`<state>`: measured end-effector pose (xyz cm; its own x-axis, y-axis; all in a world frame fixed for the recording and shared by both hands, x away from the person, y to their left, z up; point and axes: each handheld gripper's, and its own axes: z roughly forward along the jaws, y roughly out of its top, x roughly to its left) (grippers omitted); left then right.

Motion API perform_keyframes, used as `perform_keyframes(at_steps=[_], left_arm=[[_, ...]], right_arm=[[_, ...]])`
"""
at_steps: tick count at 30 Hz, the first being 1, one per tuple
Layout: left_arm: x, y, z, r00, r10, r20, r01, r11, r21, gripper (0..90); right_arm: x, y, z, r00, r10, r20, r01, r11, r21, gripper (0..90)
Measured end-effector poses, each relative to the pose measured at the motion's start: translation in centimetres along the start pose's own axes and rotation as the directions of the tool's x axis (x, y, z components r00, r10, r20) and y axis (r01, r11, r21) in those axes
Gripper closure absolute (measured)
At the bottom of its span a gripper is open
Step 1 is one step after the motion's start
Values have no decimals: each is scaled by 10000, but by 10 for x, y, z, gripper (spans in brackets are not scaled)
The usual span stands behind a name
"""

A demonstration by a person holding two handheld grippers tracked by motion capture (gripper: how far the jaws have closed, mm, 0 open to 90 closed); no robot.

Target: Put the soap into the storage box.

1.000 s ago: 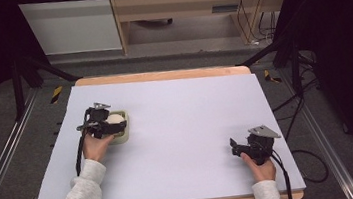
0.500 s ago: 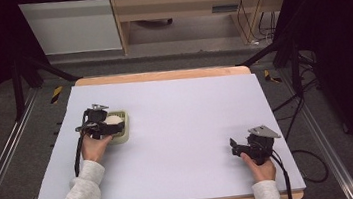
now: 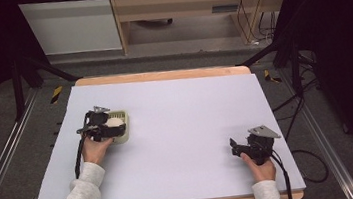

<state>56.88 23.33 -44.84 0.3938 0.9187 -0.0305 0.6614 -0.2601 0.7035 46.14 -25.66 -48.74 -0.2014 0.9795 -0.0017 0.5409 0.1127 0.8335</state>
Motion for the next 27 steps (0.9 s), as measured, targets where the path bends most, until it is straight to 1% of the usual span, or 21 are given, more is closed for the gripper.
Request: perform_keyframes(at_steps=[1, 3, 7, 11, 15, 18, 20, 25, 27], left_arm=[[0, 0, -2, 10000, -10, -8, 10, 10000, -36, 214], [2, 0, -6, 9998, -147, 152, 150, 9997, -178, 201], [4, -1, -18, 9993, -275, 262, 288, 9984, -488, 164], [5, -5, -32, 9985, -253, 488, 287, 9971, -710, 139], [6, -13, -43, 9978, -175, 643, 232, 9957, -897, 132], [7, -20, -49, 9971, -136, 744, 203, 9957, -906, 130], [7, -26, -52, 9963, -171, 845, 252, 9951, -961, 130], [7, -40, -60, 9973, -9, 740, 83, 9950, -998, 130], [8, -45, -64, 9967, -86, 807, 176, 9936, -1114, 134]], right_arm=[[0, 0, 0, 10000, -1, 13, 1, 10000, -3, 45], [0, 0, 0, 10000, -4, 5, 4, 10000, 4, 45], [0, 0, 0, 10000, -6, 20, 6, 10000, -6, 45], [0, 0, 0, 10000, -2, 17, 2, 10000, -4, 45], [0, 0, 0, 10000, 26, -7, -26, 10000, 6, 45], [0, 0, 0, 10000, -7, 14, 7, 10000, 4, 46], [0, 0, 0, 10000, 29, -12, -29, 10000, 10, 45], [0, 0, 0, 10000, 33, -24, -33, 10000, 13, 46], [0, 0, 0, 10000, 0, -2, 0, 10000, -3, 45]])
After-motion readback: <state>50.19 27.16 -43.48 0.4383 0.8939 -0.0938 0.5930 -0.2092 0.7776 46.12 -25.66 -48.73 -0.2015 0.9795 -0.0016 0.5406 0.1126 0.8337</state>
